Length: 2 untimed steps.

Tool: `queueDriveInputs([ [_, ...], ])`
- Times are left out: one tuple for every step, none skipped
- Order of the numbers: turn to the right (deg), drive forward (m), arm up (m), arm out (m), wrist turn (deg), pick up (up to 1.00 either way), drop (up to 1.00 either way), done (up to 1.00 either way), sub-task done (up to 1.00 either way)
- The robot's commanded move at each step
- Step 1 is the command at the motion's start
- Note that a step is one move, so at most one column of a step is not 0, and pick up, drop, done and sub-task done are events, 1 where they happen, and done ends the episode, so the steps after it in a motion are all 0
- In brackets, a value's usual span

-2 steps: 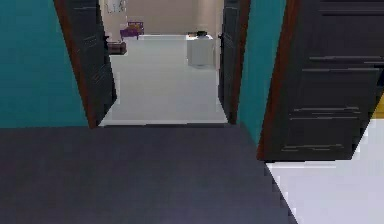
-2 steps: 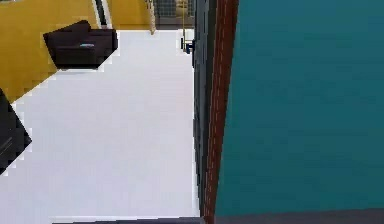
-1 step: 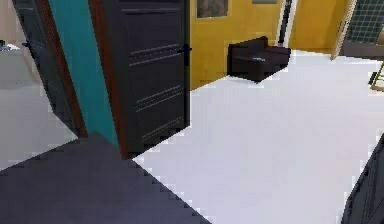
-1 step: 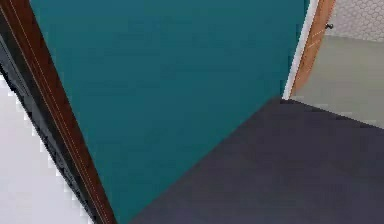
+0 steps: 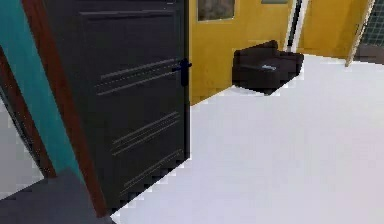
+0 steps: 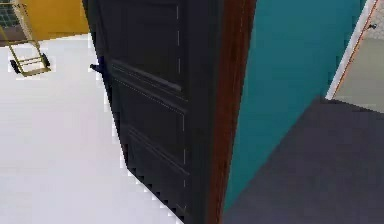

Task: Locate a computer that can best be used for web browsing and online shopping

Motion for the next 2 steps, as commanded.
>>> queueDriveInputs([
  [33.0,0.0,0.0,0.0,0.0,0.0,0.0,0.0,0.0],
  [0.0,1.0,0.0,0.0,0.0,0.0,0.0,0.0,0.0],
])
